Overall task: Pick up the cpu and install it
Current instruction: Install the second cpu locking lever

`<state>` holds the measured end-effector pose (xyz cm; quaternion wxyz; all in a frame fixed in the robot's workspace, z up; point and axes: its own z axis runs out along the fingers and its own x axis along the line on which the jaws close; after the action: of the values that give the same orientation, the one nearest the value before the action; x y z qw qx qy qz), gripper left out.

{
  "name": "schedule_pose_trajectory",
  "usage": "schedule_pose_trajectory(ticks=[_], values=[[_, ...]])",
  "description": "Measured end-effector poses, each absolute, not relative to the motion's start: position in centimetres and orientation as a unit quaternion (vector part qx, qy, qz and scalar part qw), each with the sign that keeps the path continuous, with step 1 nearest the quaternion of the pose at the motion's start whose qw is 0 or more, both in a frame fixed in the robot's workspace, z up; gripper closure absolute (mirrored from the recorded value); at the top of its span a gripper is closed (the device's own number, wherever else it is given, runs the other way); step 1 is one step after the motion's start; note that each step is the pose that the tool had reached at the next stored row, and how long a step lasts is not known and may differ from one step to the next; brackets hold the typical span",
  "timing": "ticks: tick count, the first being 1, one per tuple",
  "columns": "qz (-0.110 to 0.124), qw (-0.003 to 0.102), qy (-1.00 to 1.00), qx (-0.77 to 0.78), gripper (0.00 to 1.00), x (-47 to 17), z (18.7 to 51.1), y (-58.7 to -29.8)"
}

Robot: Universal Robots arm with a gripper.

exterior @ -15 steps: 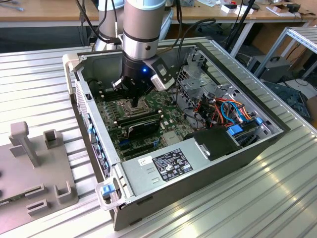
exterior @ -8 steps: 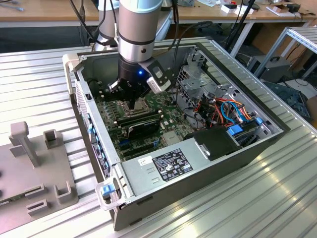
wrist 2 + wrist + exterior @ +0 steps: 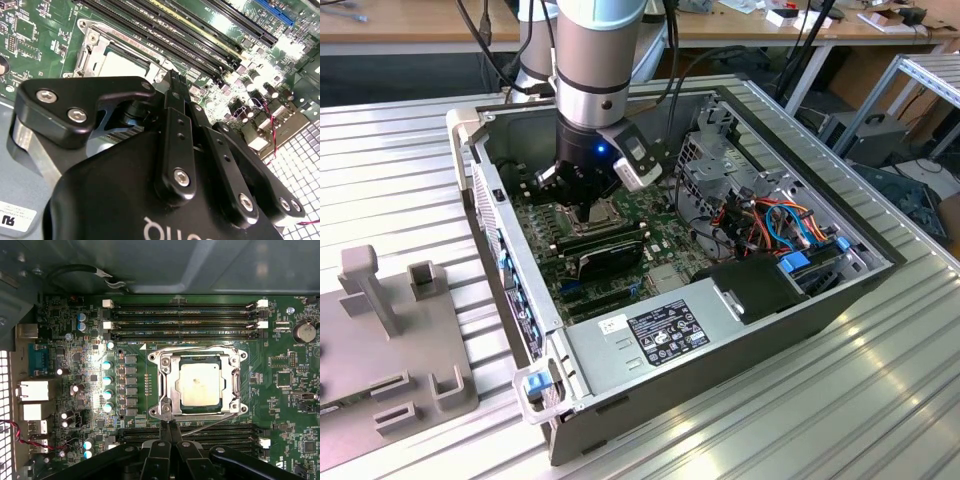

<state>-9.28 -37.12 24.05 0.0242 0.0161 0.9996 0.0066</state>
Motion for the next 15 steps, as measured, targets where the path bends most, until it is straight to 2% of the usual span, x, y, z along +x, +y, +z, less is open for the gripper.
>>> schedule_pose_trajectory(ticks=[15], values=[[0.007,0.024,1.0,0.016,0.89,-9.34,23.2,-37.12]])
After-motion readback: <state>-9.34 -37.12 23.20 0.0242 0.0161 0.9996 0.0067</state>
